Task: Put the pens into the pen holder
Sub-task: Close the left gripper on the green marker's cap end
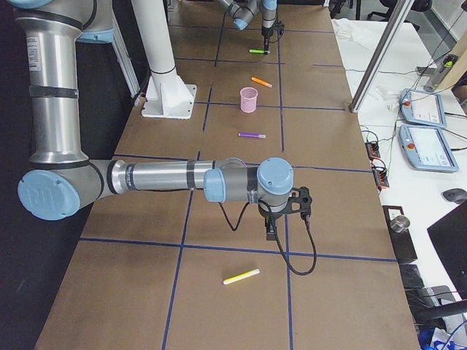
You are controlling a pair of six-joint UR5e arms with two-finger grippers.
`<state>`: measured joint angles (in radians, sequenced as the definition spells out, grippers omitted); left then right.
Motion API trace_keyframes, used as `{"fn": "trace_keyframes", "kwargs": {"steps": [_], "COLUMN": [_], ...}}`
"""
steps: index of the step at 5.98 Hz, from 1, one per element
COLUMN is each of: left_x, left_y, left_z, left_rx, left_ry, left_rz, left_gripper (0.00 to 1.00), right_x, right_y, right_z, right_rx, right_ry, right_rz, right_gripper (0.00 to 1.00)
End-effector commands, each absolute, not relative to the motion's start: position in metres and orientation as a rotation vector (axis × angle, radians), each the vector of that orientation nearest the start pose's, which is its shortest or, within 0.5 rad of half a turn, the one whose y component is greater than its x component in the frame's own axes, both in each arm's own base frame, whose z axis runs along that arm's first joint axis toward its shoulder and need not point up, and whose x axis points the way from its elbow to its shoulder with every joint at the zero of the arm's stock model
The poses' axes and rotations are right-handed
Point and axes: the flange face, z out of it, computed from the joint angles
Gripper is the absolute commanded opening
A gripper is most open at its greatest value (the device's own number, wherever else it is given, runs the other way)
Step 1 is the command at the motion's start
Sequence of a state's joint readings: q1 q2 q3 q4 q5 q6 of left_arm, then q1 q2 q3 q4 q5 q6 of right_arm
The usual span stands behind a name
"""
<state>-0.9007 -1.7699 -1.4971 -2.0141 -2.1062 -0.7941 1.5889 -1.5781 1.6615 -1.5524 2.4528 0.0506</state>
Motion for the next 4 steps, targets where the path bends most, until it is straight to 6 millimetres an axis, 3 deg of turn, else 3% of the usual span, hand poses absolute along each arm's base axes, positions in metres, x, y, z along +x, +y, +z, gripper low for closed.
{"fn": "trace_keyframes", "kwargs": {"steps": [1,2,3,4], "left_x": [0.308,0.307,0.306,0.299], "left_y": [-0.524,-0.524,-0.524,-0.52], "left_z": [0.544,0.542,0.535,0.501], "left_rx": [0.072,0.072,0.081,0.089], "left_ry": [0.762,0.766,0.775,0.779], "left_rz": [0.033,0.034,0.036,0.034], "left_gripper": [0.06,0.0,0.0,0.0], "right_x": [0.065,0.065,0.065,0.065], "right_y": [-0.493,-0.493,-0.492,-0.493], "right_z": [0.61,0.609,0.61,0.606], "right_rx": [0.076,0.077,0.077,0.085], "right_ry": [-0.883,-0.883,-0.883,-0.883], "right_rz": [0.022,0.021,0.02,0.016], "right_gripper": [1.0,1.0,1.0,1.0]}}
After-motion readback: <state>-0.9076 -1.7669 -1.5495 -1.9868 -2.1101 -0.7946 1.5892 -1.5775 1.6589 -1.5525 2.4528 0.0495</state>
